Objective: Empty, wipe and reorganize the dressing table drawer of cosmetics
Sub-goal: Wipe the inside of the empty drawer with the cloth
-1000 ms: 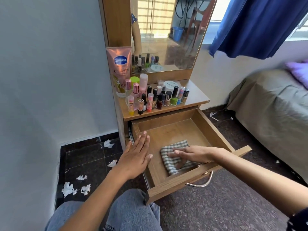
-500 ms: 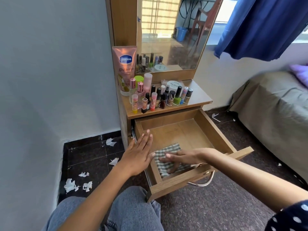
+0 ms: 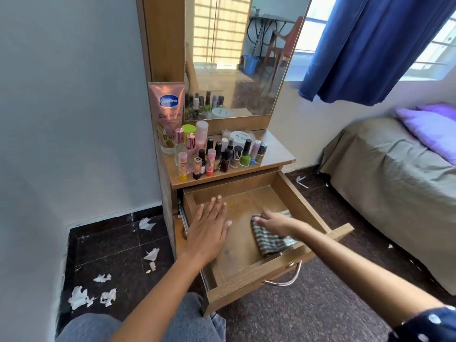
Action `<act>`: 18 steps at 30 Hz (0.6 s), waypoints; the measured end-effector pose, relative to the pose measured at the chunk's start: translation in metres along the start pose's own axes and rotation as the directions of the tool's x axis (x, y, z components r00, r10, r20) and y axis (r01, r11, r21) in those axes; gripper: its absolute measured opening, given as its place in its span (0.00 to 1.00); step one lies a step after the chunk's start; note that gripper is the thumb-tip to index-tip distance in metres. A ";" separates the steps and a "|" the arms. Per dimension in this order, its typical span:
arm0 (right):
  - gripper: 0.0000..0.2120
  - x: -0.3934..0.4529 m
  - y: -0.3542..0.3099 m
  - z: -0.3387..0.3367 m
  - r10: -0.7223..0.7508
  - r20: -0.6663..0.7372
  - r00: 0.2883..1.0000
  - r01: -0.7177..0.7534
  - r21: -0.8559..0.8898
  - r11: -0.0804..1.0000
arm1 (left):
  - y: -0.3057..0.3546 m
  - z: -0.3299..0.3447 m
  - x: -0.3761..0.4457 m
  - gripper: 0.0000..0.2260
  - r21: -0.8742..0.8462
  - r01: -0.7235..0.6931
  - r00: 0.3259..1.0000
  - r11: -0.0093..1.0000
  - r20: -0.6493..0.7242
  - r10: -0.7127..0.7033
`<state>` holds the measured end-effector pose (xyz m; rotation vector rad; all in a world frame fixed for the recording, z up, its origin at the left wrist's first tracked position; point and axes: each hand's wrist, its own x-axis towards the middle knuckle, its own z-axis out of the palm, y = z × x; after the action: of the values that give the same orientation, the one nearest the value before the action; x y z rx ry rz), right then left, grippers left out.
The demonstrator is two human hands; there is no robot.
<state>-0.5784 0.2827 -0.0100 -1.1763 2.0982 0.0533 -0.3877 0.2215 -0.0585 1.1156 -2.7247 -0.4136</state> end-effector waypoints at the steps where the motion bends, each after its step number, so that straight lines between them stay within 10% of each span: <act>1: 0.31 0.003 -0.007 0.010 0.058 0.011 0.998 -0.057 -0.033 0.998 | 0.001 0.003 0.004 0.25 -0.022 0.016 0.999 1.000 -0.030 -0.017; 5: 0.29 0.008 -0.043 0.053 0.203 0.029 0.979 -0.195 -0.171 0.966 | 0.000 0.013 0.014 0.32 -0.054 0.059 0.988 0.997 -0.137 -0.066; 18: 0.42 0.049 -0.007 0.035 0.535 -0.124 0.835 -0.517 0.151 0.842 | -0.001 0.026 0.011 0.28 -0.020 0.049 0.970 0.999 -0.236 -0.052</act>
<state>-0.5691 0.2553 -0.0636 -0.5153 2.4822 0.0966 -0.4018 0.2181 -0.0824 1.1518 -2.4879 -0.2857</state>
